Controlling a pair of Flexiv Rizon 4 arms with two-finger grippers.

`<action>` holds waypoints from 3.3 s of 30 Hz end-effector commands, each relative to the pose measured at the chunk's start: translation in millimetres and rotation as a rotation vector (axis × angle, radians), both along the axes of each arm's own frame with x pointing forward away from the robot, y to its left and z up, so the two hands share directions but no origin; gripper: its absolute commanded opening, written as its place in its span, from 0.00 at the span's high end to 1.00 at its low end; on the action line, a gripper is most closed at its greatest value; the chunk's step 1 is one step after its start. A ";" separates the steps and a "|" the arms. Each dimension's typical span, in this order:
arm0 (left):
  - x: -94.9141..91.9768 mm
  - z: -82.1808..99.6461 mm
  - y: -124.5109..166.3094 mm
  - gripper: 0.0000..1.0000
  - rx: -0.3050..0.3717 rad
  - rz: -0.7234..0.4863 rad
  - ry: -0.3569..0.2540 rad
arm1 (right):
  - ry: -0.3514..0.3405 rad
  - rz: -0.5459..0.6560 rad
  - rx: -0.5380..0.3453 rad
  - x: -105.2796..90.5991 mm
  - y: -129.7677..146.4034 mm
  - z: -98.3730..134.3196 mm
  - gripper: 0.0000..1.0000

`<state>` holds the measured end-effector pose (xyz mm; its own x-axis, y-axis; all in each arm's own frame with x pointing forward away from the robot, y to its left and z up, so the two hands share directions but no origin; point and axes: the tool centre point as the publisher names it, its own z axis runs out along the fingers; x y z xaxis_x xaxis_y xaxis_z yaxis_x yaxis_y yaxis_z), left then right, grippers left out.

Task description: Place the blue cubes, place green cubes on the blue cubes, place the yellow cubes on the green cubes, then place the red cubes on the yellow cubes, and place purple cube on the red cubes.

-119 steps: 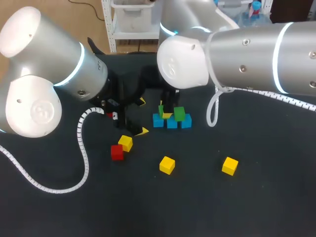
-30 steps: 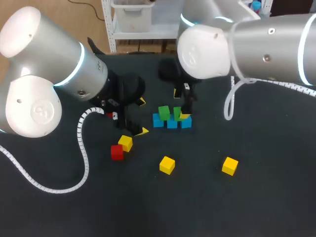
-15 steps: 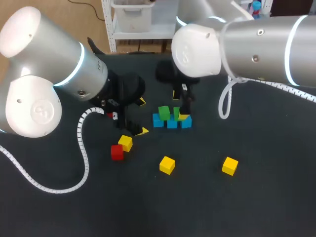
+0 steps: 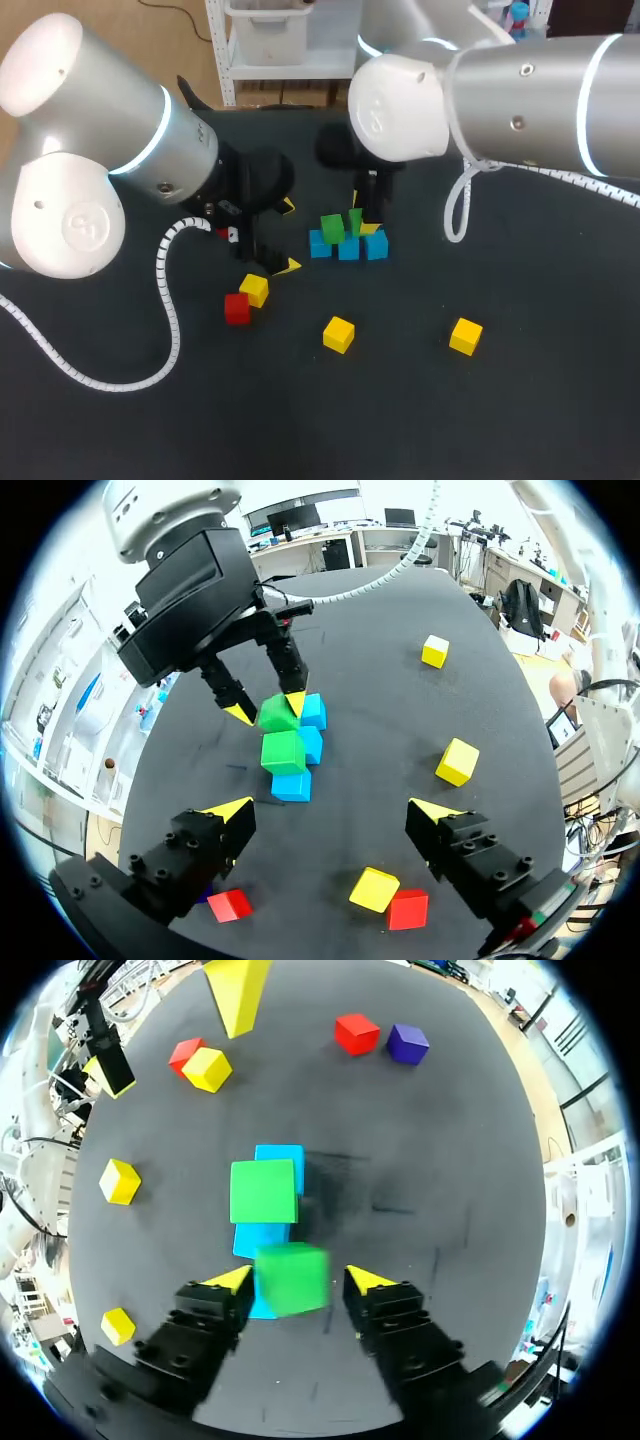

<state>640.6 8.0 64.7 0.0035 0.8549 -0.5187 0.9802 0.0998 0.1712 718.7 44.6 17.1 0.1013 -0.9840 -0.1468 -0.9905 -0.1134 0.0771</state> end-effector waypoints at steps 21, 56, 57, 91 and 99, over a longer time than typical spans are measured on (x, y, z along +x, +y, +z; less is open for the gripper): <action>0.0 -0.5 1.8 0.00 -0.005 -0.004 -0.001 | -0.037 0.022 -0.021 31.2 0.6 9.4 0.00; 0.0 -0.5 1.8 0.00 -0.005 -0.004 -0.001 | 0.066 0.091 -0.009 37.0 13.6 -19.8 0.00; 0.0 -0.5 1.8 0.00 -0.005 -0.004 -0.001 | 0.069 0.092 -0.004 37.1 13.6 -19.9 0.00; 0.0 -0.5 1.8 0.00 -0.005 -0.004 -0.001 | 0.071 0.130 -0.047 32.3 17.1 -21.9 0.98; 0.0 -0.5 1.8 0.00 -0.005 -0.004 -0.001 | 0.060 0.124 -0.042 32.5 14.7 -19.1 1.00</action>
